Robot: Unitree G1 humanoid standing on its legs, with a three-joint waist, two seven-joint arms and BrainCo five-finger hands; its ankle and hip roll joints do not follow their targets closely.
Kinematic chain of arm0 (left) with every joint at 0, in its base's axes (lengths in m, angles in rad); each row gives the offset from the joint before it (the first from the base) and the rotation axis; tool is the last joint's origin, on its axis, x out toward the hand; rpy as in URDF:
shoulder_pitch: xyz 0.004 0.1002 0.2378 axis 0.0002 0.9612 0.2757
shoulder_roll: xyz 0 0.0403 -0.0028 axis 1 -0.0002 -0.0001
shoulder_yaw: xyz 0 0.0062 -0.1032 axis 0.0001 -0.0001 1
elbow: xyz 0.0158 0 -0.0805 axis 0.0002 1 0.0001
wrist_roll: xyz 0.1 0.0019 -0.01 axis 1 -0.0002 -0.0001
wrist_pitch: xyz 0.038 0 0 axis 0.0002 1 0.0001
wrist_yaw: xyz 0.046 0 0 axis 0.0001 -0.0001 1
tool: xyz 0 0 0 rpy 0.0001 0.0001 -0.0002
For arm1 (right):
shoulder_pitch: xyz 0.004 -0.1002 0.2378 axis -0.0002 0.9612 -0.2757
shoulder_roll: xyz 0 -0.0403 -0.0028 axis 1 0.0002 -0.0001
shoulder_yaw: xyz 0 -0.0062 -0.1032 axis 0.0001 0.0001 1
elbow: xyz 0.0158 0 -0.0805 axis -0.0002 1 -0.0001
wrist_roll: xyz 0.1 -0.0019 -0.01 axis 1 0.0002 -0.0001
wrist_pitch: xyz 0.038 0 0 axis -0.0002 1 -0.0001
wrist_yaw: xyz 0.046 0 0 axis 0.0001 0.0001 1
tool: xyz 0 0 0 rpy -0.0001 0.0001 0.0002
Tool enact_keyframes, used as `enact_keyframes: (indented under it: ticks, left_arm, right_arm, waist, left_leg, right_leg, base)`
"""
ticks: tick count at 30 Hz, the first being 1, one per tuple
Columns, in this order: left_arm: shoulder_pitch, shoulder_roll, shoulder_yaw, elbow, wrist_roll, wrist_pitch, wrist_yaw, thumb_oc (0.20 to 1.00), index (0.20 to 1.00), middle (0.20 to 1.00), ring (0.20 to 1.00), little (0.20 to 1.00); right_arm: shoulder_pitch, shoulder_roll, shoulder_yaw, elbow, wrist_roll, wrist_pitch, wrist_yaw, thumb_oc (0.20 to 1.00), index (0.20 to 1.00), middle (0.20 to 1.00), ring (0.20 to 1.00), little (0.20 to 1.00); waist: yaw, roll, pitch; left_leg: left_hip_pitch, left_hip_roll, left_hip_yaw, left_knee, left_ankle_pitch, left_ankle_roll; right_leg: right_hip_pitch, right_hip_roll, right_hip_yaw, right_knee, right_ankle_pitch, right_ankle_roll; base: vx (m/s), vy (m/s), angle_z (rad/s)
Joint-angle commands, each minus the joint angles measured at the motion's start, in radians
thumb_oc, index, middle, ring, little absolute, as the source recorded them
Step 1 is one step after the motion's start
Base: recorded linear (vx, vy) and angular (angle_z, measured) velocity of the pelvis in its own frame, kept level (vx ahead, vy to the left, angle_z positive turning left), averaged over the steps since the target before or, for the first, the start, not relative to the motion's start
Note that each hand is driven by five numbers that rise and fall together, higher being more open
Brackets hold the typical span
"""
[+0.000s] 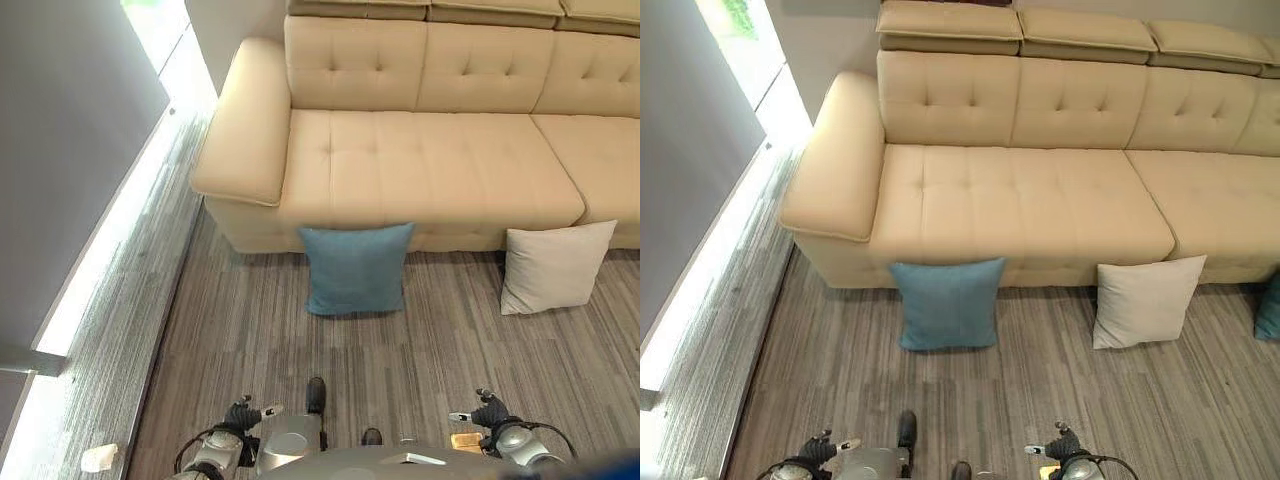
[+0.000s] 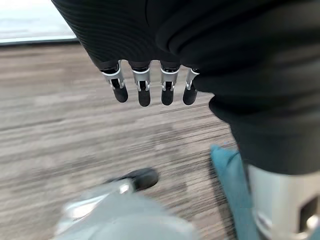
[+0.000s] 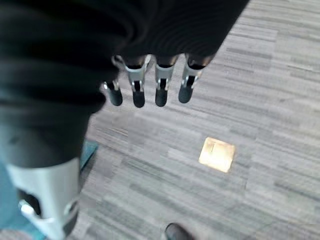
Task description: Pick up all the scattered cushions and arrange them neatly on the sofa.
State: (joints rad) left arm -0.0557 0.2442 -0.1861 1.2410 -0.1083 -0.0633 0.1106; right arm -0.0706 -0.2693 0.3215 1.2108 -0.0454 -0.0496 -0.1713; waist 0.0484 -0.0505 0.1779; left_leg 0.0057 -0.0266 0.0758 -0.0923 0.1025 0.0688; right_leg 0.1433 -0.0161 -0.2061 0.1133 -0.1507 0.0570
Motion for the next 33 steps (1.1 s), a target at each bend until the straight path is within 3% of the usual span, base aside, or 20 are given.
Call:
enact_keyframes:
  ticks: [1,3,5,6,7,11,12,14,16,19,22,27,33]
  left_arm:
    - [-0.012,0.015,0.008,-0.011,-0.007,-0.009,0.0,1.0,1.0,1.0,1.0,1.0]
    - [-0.013,0.019,0.003,-0.009,0.0,-0.012,0.001,1.0,1.0,1.0,1.0,1.0]
    - [-0.019,0.015,-0.005,0.0,0.013,-0.012,0.002,1.0,1.0,1.0,1.0,1.0]
    - [-0.019,0.015,-0.005,0.0,0.013,-0.012,0.002,1.0,1.0,1.0,1.0,1.0]
    - [-0.024,0.009,-0.008,0.006,0.02,-0.014,0.004,1.0,1.0,1.0,1.0,1.0]
    - [-0.021,0.002,-0.014,0.015,0.022,-0.018,0.0,1.0,1.0,1.0,1.0,1.0]
    - [-0.025,0.001,-0.018,0.014,0.025,-0.018,0.001,1.0,1.0,1.0,1.0,1.0]
    - [-0.051,-0.004,-0.035,-0.021,-0.001,-0.022,-0.001,1.0,1.0,1.0,1.0,1.0]
    - [-0.059,-0.009,-0.044,-0.039,-0.018,-0.024,-0.007,1.0,1.0,1.0,1.0,1.0]
    - [-0.056,-0.012,-0.052,-0.03,-0.009,-0.021,-0.007,1.0,1.0,1.0,1.0,1.0]
    - [-0.048,-0.014,-0.051,-0.026,-0.005,-0.02,-0.006,1.0,1.0,1.0,1.0,1.0]
    - [-0.026,-0.005,-0.028,-0.013,-0.001,-0.018,-0.006,1.0,1.0,1.0,1.0,1.0]
    - [-0.021,0.01,-0.01,-0.006,-0.01,-0.021,0.0,1.0,1.0,1.0,1.0,1.0]
  right_arm:
    - [-0.025,-0.025,0.009,-0.046,-0.018,-0.006,-0.005,1.0,1.0,1.0,1.0,1.0]
    - [-0.031,-0.028,0.012,-0.057,-0.024,-0.005,-0.003,1.0,1.0,1.0,1.0,1.0]
    - [-0.036,-0.039,0.015,-0.059,-0.023,-0.002,-0.003,1.0,1.0,1.0,1.0,1.0]
    - [-0.036,-0.039,0.015,-0.059,-0.023,-0.002,-0.003,1.0,1.0,1.0,1.0,1.0]
    - [-0.042,-0.052,0.01,-0.074,-0.028,0.001,-0.007,1.0,1.0,1.0,1.0,1.0]
    - [-0.023,-0.056,0.0,-0.085,-0.011,-0.012,-0.008,1.0,1.0,1.0,1.0,1.0]
    - [-0.019,-0.055,-0.003,-0.089,-0.005,-0.017,-0.008,1.0,1.0,1.0,1.0,1.0]
    - [-0.017,-0.069,-0.015,-0.096,0.022,-0.029,-0.015,1.0,1.0,1.0,1.0,1.0]
    - [-0.018,-0.074,-0.019,-0.083,0.035,-0.025,-0.016,1.0,1.0,1.0,1.0,1.0]
    - [-0.017,-0.075,-0.021,-0.068,0.036,-0.026,-0.017,1.0,1.0,1.0,1.0,1.0]
    - [-0.01,-0.069,-0.021,-0.064,0.032,-0.023,-0.016,1.0,1.0,1.0,1.0,1.0]
    - [-0.001,-0.052,-0.013,-0.057,0.007,-0.018,-0.018,1.0,1.0,1.0,1.0,1.0]
    - [-0.015,-0.044,-0.01,-0.069,-0.002,-0.012,-0.019,1.0,1.0,1.0,1.0,1.0]
  waist:
    - [0.027,-0.021,0.001]
    - [0.011,0.0,0.01]
    - [-0.015,0.012,0.017]
    - [-0.015,0.012,0.017]
    - [-0.044,0.011,0.039]
    - [-0.059,0.004,0.02]
    - [-0.064,0.002,0.017]
    - [-0.071,-0.012,0.04]
    - [-0.07,-0.019,0.045]
    - [-0.063,-0.01,0.035]
    - [-0.062,-0.002,0.029]
    - [-0.05,-0.003,-0.005]
    - [-0.034,-0.005,0.005]
  left_leg:
    - [-0.035,-0.022,-0.003,0.147,-0.153,-0.012]
    - [0.006,-0.026,-0.024,0.136,-0.173,0.003]
    - [0.061,-0.034,-0.058,0.109,-0.193,0.003]
    - [0.061,-0.034,-0.058,0.109,-0.193,0.003]
    - [0.112,-0.044,-0.088,0.106,-0.223,-0.006]
    - [0.134,-0.019,-0.106,0.106,-0.244,-0.045]
    - [0.129,-0.009,-0.1,0.115,-0.247,-0.058]
    - [0.022,0.017,-0.049,0.296,-0.216,-0.1]
    - [-0.037,0.042,-0.004,0.316,-0.21,-0.098]
    - [-0.05,0.059,0.014,0.199,-0.168,-0.098]
    - [-0.043,0.051,0.002,0.171,-0.146,-0.096]
    - [0.039,0.019,0.007,0.067,-0.145,-0.074]
    - [0.053,0.0,0.01,0.051,-0.152,-0.051]
  right_leg:
    - [-0.126,-0.081,0.021,0.204,0.11,0.078]
    - [-0.199,-0.085,0.044,0.277,0.128,0.075]
    - [-0.238,-0.077,0.063,0.141,0.118,0.052]
    - [-0.238,-0.077,0.063,0.141,0.118,0.052]
    - [-0.297,-0.079,0.078,0.016,0.188,0.068]
    - [-0.253,-0.066,0.059,-0.02,0.171,0.042]
    - [-0.242,-0.061,0.054,-0.027,0.163,0.034]
    - [-0.191,-0.059,0.031,-0.066,0.143,0.002]
    - [-0.166,-0.063,0.013,-0.09,0.126,-0.01]
    - [-0.141,-0.052,0.006,-0.1,0.111,-0.004]
    - [-0.131,-0.048,0.015,-0.094,0.107,-0.001]
    - [-0.111,-0.063,0.036,-0.118,0.135,0.028]
    - [-0.16,-0.093,0.046,-0.076,0.169,0.066]
  base:
    - [0.14,0.176,-0.1]
    - [0.24,0.129,-0.03]
    - [0.31,0.005,0.1]
    - [0.43,-0.145,0.3]
    - [0.36,-0.173,0.38]
    - [0.29,-0.254,0.52]
    - [0.13,-0.25,0.81]
    - [0.03,-0.238,0.61]
    - [0.01,-0.08,0.62]
    - [0.1,0.042,0.22]
    - [0.07,0.1,-0.09]
    - [0.06,0.151,-0.2]
    - [-0.04,0.129,-0.08]
